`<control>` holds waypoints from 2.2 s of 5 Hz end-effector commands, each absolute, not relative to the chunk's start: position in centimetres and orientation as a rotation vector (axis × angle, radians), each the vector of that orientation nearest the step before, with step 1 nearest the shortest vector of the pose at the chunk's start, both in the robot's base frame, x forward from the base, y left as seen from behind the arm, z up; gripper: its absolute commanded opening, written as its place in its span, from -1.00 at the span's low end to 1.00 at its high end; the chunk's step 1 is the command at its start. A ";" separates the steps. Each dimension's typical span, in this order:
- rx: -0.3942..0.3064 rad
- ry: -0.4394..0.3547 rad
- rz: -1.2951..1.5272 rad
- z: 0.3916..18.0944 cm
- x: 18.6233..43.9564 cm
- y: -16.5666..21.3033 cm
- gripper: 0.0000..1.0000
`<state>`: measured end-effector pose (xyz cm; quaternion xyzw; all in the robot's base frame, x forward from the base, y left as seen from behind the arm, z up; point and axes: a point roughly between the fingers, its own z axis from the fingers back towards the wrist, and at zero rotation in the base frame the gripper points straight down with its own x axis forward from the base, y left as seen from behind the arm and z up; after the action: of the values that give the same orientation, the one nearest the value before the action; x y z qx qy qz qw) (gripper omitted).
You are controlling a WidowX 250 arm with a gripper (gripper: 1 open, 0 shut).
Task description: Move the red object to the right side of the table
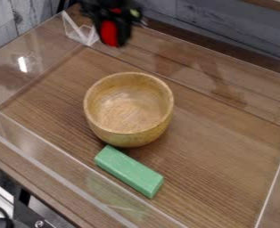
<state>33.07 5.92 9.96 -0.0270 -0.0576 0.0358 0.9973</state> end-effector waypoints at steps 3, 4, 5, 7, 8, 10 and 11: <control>-0.121 -0.152 -0.149 10.6 31.2 -5.9 -1.00; -0.136 -0.136 -0.149 8.6 30.5 -9.5 -1.00; -0.147 -0.107 -0.213 7.2 29.8 -12.3 -1.00; -0.173 -0.066 -0.274 6.5 29.3 -13.8 1.00; -0.183 -0.057 -0.295 7.2 29.4 -13.6 1.00; -0.179 -0.098 -0.292 9.3 29.3 -12.3 1.00; -0.180 -0.108 -0.281 9.1 29.1 -11.4 1.00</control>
<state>28.67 -11.42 6.88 -0.0836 -0.0184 -0.1359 0.9870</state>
